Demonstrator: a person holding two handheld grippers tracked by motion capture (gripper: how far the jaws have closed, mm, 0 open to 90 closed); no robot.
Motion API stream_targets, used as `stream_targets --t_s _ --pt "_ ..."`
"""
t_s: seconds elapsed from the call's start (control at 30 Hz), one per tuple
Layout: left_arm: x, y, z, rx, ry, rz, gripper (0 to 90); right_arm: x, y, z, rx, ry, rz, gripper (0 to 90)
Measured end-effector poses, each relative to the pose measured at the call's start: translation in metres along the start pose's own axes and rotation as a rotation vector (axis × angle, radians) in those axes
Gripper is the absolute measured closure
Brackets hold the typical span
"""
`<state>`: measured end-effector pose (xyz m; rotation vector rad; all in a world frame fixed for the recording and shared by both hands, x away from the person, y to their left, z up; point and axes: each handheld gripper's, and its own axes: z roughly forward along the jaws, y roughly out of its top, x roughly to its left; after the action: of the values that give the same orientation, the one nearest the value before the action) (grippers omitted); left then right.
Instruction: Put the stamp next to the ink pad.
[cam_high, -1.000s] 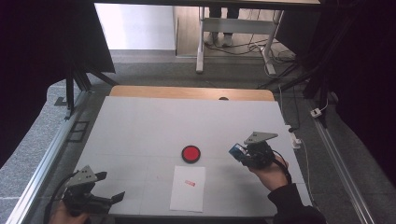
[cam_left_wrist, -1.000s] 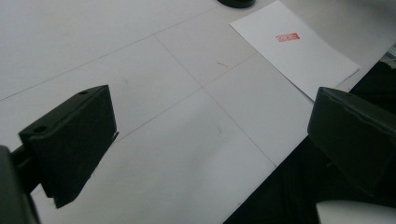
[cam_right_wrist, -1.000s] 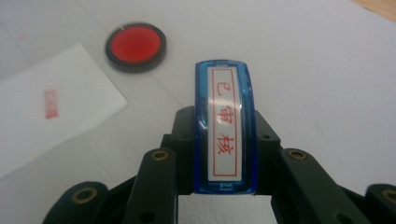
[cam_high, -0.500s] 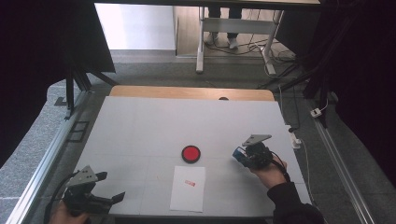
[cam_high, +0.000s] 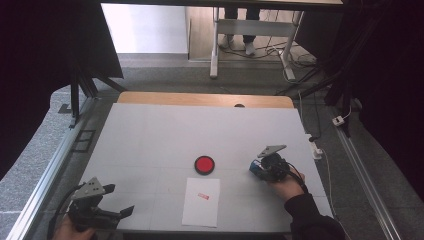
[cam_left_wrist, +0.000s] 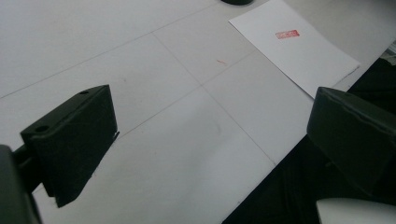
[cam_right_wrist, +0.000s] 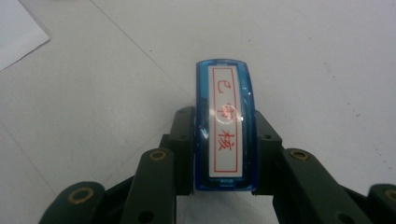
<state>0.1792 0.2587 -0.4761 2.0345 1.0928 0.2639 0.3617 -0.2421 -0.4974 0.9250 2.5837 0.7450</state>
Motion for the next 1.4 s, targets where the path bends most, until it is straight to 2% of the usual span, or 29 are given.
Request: stream_targets --t_s 0.37,0.63,0.87,1.1,1.4 --pt "0.001 -0.001 -0.001 -0.005 -0.005 -0.006 2.0 0.000 0.003 -0.004 -0.024 -0.007 0.035 54.8" --pt "0.001 0.000 0.000 -0.003 -0.007 -0.008 2.0 0.002 0.006 -0.010 -0.069 -0.038 0.052 37.3" --pt "0.001 -0.001 -0.001 -0.004 -0.007 -0.007 2.0 0.003 0.009 -0.021 -0.127 -0.038 0.087 22.4" --pt "0.001 -0.001 -0.001 -0.006 -0.005 -0.008 2.0 0.010 0.013 -0.029 -0.146 -0.020 0.113 16.2" --pt "0.002 -0.001 -0.001 -0.007 0.000 -0.014 1.9 0.020 0.013 -0.042 -0.176 -0.007 0.112 9.8"
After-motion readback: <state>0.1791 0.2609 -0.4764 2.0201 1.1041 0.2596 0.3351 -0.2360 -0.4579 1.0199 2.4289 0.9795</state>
